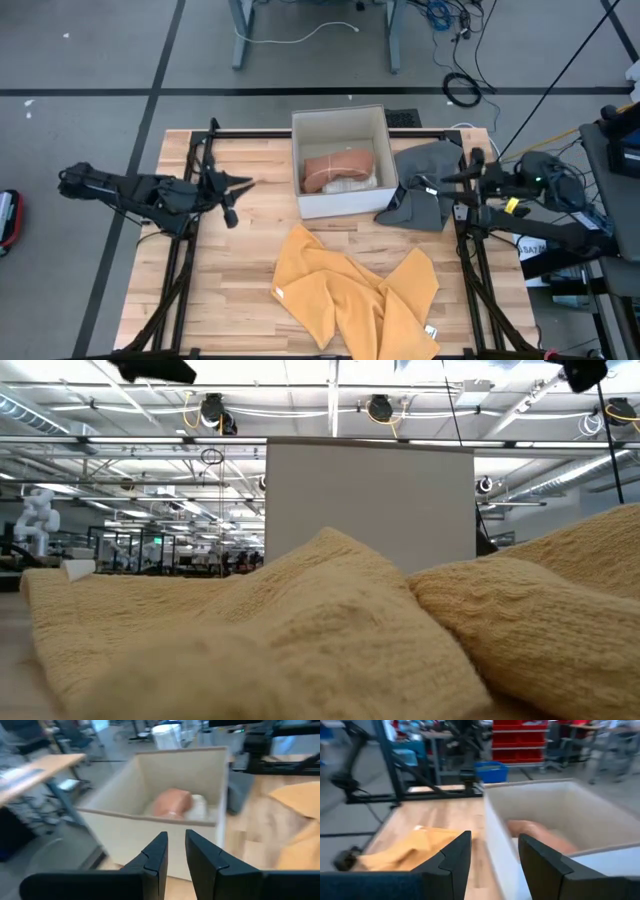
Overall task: Fold towel
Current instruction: Fold the orange towel
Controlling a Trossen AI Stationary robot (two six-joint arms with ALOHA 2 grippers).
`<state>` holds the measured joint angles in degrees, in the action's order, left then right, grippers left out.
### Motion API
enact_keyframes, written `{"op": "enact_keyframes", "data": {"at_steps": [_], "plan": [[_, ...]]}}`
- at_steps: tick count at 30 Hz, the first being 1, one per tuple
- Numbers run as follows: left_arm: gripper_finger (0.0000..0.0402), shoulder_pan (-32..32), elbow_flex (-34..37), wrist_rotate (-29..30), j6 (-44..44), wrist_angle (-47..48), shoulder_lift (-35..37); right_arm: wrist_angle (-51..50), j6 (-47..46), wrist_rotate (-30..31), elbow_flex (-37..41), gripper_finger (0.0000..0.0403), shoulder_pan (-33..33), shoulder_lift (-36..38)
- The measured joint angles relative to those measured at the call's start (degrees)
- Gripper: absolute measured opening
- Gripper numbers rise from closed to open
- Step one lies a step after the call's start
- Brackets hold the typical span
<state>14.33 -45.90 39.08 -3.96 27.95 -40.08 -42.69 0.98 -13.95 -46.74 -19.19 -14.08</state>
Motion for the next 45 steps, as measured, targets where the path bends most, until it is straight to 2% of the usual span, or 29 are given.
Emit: {"op": "enact_keyframes", "data": {"at_steps": [5, 12, 18, 24, 29, 35, 45], "plan": [[0.0074, 0.94, 8.71, -5.53, -1.69, -9.98, 0.74, 5.26, -4.92, -4.24, 7.81, 0.0153, 0.03, 1.44], [0.0074, 3.51, 20.55, -12.34, -4.52, -24.55, -0.33, 13.46, -8.01, -7.53, 13.58, 0.0153, 0.21, 1.30], [0.0074, 6.09, 29.38, -16.83, -8.33, -35.46, -3.27, 18.51, -10.43, -7.65, 19.80, 0.0153, 0.23, 1.24], [0.0074, 8.78, 32.22, -18.61, -12.10, -43.90, -9.00, 29.71, -14.46, -10.24, 27.17, 0.0153, 1.89, 0.67], [0.0074, 10.27, 32.42, -18.69, -12.13, -50.09, -16.76, 41.94, -16.20, -10.20, 34.05, 0.0153, 5.66, -3.30], [0.0074, 10.25, 32.42, -19.05, -10.68, -60.14, -26.75, 54.79, -15.64, -9.98, 38.13, 0.0153, 9.74, -11.23], [0.0074, 7.37, 32.40, -18.91, -15.23, -64.33, -39.20, 69.33, -13.76, -4.39, 38.67, 0.0153, 17.80, -28.06]]}}
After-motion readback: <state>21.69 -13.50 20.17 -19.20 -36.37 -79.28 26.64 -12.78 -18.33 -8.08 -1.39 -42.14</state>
